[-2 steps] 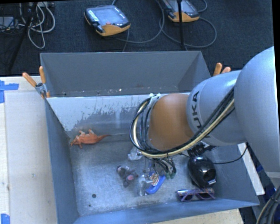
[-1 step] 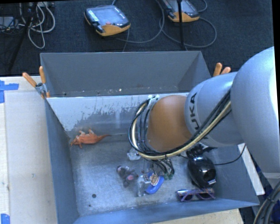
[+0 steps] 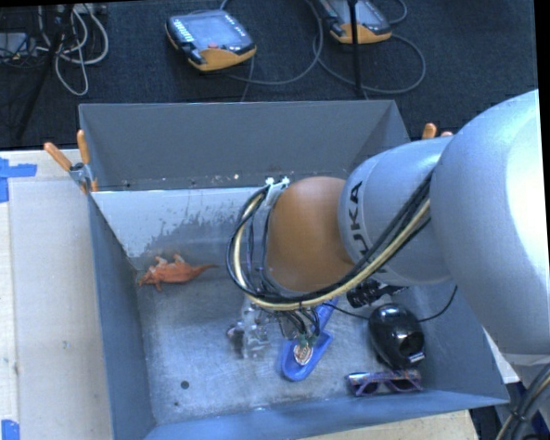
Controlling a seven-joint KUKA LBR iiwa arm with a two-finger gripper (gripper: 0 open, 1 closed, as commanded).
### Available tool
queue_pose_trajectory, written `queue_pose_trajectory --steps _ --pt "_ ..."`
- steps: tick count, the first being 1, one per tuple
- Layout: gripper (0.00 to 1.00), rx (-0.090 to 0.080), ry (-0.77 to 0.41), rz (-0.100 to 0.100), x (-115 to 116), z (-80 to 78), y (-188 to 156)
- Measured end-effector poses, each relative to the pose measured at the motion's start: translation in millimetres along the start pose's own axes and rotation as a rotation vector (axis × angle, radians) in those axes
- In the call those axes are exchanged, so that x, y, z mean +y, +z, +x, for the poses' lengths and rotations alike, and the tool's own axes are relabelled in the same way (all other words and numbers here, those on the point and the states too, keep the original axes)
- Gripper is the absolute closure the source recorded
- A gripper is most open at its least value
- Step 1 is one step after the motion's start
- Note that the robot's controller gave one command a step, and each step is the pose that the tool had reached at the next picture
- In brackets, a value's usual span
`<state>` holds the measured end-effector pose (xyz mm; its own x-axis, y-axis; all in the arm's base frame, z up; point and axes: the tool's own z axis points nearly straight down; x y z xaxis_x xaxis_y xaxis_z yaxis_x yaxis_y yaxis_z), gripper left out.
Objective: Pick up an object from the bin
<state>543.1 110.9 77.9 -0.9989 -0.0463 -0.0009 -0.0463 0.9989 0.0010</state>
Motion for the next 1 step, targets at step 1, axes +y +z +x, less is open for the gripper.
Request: queue_pose_trajectory --steps 1 --pt "1.00 0.000 0.001 0.000 -0.1 0.0 0.0"
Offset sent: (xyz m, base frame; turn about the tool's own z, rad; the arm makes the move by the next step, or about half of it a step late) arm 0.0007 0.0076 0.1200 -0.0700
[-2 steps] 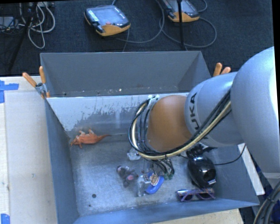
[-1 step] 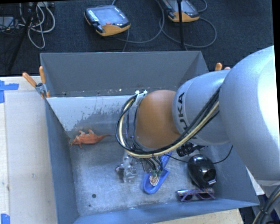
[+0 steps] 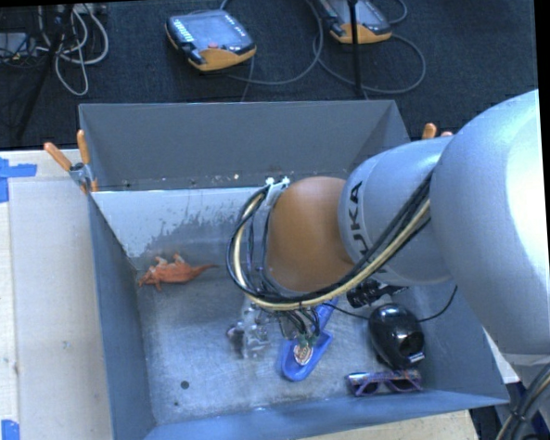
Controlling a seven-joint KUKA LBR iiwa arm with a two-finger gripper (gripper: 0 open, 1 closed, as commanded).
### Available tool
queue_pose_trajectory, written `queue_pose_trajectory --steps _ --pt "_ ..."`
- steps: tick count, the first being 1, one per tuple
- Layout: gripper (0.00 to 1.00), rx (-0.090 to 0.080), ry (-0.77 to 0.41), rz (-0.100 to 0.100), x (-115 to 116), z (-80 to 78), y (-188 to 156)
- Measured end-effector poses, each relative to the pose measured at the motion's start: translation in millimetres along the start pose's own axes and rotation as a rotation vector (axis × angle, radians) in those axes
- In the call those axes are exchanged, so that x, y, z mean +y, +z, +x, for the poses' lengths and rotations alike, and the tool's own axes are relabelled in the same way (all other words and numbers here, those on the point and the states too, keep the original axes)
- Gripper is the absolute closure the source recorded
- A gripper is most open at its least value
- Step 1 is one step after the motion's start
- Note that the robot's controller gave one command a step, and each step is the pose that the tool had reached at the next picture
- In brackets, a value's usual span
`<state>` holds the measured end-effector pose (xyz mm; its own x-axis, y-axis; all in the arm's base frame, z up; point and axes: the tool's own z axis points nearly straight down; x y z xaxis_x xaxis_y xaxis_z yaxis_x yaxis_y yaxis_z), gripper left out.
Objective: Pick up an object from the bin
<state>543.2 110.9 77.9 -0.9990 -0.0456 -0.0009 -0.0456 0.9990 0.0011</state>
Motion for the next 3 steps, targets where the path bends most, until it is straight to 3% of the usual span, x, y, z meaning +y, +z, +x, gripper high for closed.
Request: queue_pose_trajectory --steps 1,2,3 --pt "1.00 0.000 -0.068 0.001 6.9 -1.7 -119.5" --pt "1.00 0.001 -0.067 0.001 6.9 -1.7 -119.5" --pt "1.00 0.008 -0.051 0.002 1.6 -4.8 -163.1"
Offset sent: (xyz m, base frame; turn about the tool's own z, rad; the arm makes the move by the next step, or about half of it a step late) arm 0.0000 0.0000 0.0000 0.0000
